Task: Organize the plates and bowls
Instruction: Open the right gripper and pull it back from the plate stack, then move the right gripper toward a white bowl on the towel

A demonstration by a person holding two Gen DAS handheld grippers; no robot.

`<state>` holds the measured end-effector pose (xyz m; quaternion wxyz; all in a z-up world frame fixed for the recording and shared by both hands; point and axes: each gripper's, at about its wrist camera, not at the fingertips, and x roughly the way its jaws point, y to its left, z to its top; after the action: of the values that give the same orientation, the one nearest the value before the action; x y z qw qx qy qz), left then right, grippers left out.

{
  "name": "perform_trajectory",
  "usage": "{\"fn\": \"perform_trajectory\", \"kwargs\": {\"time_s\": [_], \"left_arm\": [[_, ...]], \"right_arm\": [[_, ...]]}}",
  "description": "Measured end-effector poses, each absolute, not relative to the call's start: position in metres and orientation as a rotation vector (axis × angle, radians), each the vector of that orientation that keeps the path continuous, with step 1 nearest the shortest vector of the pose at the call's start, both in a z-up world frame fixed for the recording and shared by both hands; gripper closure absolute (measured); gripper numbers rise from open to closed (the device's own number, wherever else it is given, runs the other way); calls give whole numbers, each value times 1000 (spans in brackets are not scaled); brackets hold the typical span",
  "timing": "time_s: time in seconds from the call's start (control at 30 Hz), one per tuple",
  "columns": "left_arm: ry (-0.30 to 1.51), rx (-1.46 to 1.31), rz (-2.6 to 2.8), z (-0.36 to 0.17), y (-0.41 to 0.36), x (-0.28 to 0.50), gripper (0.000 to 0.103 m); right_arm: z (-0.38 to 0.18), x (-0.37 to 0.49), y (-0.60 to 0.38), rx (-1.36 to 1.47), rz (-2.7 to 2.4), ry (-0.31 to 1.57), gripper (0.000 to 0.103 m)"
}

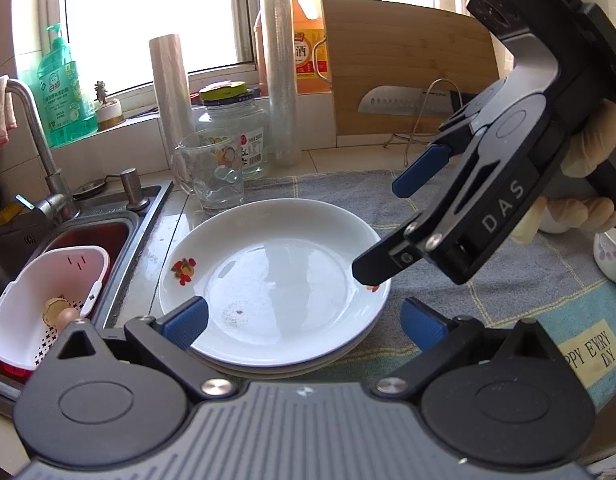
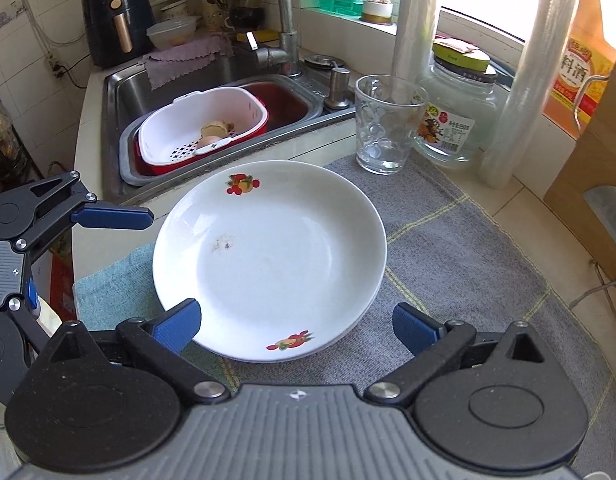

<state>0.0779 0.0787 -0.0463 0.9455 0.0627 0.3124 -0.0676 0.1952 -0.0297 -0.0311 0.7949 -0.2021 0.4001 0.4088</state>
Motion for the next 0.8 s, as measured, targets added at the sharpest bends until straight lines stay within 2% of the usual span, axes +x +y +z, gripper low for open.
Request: {"fn": "perform_trajectory", "kwargs": {"time_s": [0.37,0.8], "left_arm": [[612,172,-338,-45,62,85,1],[601,233,-515,-52,-3,107,1]], "right_arm": [[-22,168,-67,-328,610,772,0],[-20,138,-164,-234,276,751,0]]}}
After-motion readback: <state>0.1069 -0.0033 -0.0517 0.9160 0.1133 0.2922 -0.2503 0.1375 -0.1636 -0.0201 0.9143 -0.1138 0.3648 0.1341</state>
